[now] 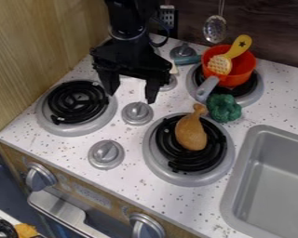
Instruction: Put the green bell peper in left side burner.
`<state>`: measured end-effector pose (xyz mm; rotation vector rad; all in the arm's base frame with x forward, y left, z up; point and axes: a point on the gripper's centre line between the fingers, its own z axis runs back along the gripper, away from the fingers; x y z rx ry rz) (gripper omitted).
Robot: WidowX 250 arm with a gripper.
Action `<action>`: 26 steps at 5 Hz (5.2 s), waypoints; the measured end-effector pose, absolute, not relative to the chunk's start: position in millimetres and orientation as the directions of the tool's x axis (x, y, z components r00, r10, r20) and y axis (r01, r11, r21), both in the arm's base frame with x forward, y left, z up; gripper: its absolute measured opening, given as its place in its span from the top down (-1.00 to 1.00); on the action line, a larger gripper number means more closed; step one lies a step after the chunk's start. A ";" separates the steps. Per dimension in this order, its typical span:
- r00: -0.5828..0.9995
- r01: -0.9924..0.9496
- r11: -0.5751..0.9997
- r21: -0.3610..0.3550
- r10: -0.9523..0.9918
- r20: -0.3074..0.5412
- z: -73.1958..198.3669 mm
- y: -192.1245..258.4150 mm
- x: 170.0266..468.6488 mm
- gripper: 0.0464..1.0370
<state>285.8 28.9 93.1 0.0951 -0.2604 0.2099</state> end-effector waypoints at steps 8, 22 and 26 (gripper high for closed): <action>0.964 0.009 1.000 -0.026 -0.002 0.267 87.4 -101.4 374.8 -0.93; 0.989 -0.065 0.997 -0.037 0.069 0.131 34.7 -102.5 386.2 0.44; 0.870 -0.320 0.946 -0.054 0.316 0.378 79.5 -129.0 354.6 0.44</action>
